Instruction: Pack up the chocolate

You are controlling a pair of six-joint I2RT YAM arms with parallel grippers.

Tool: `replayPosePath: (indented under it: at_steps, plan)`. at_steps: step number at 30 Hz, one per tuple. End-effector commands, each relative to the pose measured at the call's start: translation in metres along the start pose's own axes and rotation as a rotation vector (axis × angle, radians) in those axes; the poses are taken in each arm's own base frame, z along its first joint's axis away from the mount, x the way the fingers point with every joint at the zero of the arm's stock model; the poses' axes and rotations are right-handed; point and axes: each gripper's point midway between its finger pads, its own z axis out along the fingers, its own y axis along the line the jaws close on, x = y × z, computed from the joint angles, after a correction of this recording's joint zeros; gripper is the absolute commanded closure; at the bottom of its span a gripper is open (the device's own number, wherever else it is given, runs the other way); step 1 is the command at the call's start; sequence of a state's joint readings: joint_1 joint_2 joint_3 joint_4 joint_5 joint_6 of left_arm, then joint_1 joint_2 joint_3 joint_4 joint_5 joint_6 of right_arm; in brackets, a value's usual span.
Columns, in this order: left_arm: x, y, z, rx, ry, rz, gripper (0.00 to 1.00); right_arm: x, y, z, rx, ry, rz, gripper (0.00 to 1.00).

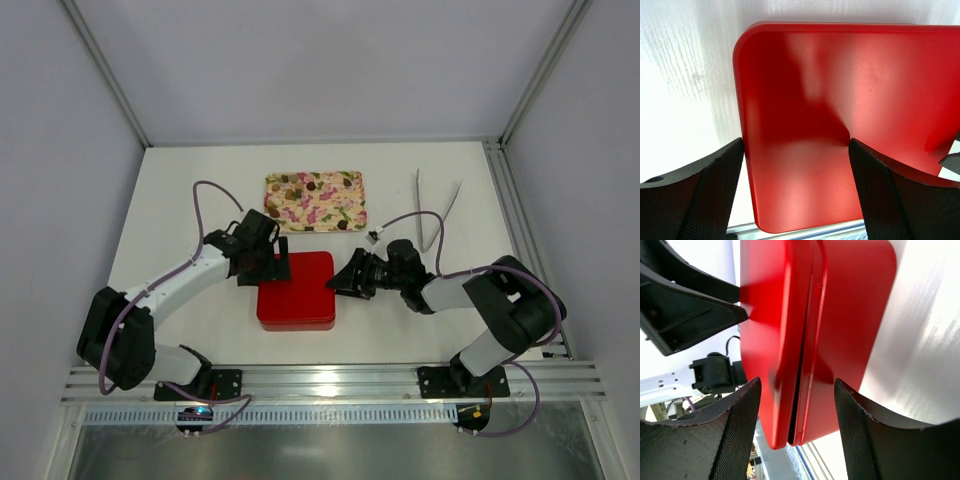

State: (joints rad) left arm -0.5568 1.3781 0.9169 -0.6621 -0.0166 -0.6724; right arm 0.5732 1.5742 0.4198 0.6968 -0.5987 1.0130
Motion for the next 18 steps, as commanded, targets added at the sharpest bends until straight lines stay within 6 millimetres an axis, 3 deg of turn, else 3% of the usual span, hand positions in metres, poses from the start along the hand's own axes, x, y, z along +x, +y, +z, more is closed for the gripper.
replayPosePath:
  at_steps: [1, 12, 18]
  plan:
    - [-0.008, 0.001, -0.007, -0.03, -0.031, 0.033, 0.17, -0.008, 0.007, 0.003, 0.005, -0.023, -0.059, 0.38]
    - [-0.02, -0.01, -0.02, 0.021, -0.076, 0.046, 0.16, -0.011, 0.013, 0.008, 0.023, -0.018, -0.088, 0.39]
    - [-0.021, -0.017, -0.023, 0.057, -0.081, 0.052, 0.16, -0.009, 0.013, 0.008, 0.033, -0.012, -0.09, 0.5]
